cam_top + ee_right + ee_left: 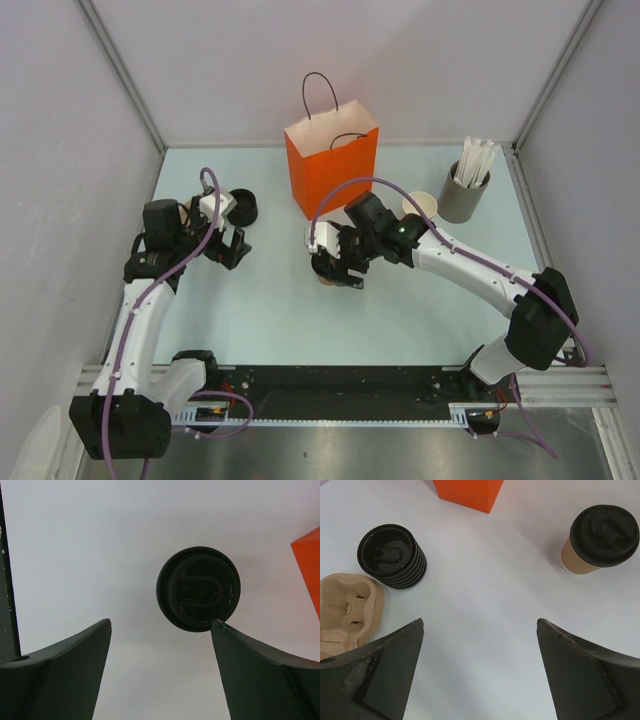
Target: Pack the takeout coffee
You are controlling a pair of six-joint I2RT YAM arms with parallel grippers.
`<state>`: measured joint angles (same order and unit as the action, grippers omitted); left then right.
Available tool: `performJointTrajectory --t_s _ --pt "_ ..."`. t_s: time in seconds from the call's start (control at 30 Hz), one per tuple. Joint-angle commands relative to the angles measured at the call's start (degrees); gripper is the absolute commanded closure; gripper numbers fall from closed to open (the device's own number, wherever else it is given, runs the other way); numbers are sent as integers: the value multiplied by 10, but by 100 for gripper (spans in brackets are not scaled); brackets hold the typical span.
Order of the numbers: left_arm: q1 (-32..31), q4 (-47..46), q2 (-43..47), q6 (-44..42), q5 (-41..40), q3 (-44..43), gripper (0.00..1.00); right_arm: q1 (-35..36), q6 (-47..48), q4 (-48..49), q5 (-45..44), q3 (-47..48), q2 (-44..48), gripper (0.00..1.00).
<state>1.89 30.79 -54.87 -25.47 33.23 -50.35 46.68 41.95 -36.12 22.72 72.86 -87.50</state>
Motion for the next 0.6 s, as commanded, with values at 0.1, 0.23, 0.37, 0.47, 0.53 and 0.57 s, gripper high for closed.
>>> performJointTrajectory --t_s 0.1,0.23,0.37,0.47,0.53,0.57 --pt "6 -21 6 3 13 6 1 3 -7 32 16 -9 1 16" --pt "4 -20 4 3 16 6 0 9 -2 54 35 -22 -1 16" --pt "5 -21 4 2 17 7 1 13 -6 81 37 -35 -11 18" --pt "5 -21 3 3 16 7 1 14 -13 97 38 -40 -19 19" --pt "5 -21 4 2 18 7 1 14 -22 106 42 -40 -26 21" --pt "5 -21 4 2 18 7 1 14 -25 109 43 -41 -28 23"
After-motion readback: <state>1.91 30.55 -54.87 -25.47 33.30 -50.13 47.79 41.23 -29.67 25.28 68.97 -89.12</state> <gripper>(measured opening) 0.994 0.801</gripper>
